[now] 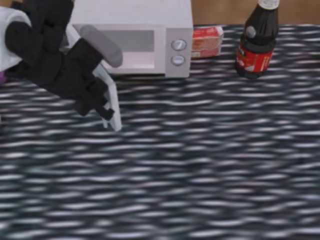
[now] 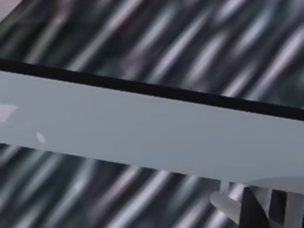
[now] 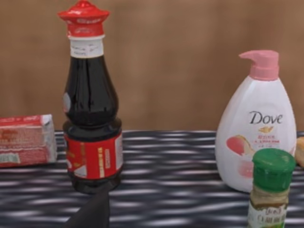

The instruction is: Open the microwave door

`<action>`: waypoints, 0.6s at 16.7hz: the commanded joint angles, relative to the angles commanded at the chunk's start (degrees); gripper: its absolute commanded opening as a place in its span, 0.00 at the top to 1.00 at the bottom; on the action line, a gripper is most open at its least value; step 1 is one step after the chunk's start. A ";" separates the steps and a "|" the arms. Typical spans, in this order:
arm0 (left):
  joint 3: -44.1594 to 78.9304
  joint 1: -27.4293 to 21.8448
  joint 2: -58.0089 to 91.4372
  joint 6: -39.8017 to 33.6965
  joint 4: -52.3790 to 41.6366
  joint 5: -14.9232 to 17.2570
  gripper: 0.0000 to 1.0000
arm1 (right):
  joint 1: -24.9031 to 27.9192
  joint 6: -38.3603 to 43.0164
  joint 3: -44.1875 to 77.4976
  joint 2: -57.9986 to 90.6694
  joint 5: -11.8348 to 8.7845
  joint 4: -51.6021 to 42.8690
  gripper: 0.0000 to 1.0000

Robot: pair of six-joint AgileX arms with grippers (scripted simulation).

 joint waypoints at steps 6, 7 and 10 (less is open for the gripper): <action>-0.02 0.82 -0.66 1.85 -0.17 1.00 1.00 | 0.00 0.00 0.00 0.00 0.00 0.00 0.00; -0.02 0.82 -0.66 1.85 -0.17 1.00 1.00 | 0.00 0.00 0.00 0.00 0.00 0.00 0.00; -0.02 0.82 -0.66 1.85 -0.17 1.00 1.00 | 0.00 0.00 0.00 0.00 0.00 0.00 0.00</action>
